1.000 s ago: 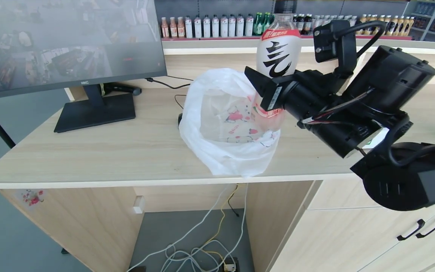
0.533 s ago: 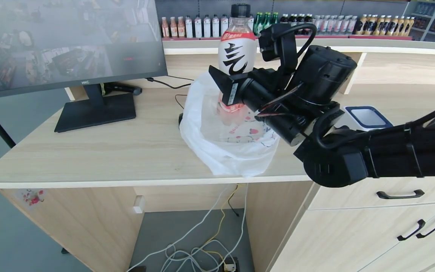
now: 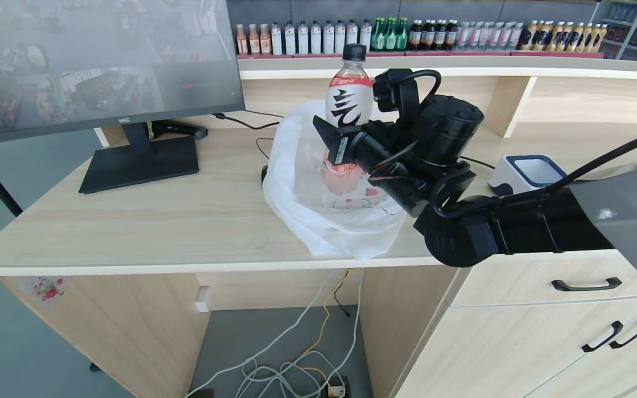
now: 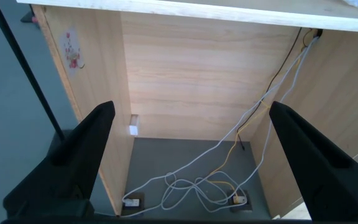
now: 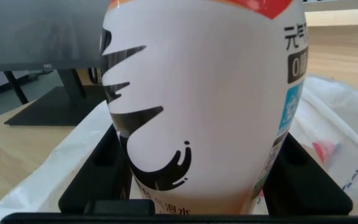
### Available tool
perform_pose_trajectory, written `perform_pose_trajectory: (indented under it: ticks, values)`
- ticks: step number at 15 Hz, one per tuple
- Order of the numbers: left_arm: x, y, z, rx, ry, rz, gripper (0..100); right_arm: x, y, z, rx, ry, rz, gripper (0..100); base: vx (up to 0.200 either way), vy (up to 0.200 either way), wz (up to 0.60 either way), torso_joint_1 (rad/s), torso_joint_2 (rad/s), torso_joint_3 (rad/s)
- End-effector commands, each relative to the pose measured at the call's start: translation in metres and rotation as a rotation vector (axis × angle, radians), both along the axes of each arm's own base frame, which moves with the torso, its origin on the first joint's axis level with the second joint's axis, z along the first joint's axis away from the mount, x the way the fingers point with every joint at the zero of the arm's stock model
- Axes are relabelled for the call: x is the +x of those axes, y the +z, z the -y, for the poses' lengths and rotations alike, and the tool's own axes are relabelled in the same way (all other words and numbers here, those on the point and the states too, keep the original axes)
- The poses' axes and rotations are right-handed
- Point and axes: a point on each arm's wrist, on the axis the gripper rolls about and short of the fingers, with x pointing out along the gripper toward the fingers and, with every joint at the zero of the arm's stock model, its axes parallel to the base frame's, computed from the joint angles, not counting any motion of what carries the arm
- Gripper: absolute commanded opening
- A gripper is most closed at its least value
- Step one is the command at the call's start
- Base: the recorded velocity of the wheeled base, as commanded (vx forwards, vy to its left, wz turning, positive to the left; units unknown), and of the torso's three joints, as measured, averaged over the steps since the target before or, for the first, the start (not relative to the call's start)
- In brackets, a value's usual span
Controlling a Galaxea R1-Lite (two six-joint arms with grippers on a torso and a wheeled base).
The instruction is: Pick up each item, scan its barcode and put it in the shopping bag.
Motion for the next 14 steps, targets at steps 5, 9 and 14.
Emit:
perform_pose_trajectory:
  ticks: [5,9,14]
  values:
    - [0.0,0.0,0.0,-0.001,0.0,0.0,100,0.036,0.005,-0.008,0.011,-0.019,-0.009,0,0.0,0.0,0.0,0.0,0.0,0.0]
    - [0.0,0.0,0.0,-0.001,0.001,0.0,100,0.063,0.007,-0.007,0.017,-0.046,-0.026,0,0.0,0.0,0.0,0.0,0.0,0.0]
    - [0.0,0.0,0.0,-0.001,0.001,0.0,100,0.083,-0.038,-0.013,-0.074,-0.058,-0.161,0,0.0,0.0,0.0,0.0,0.0,0.0]
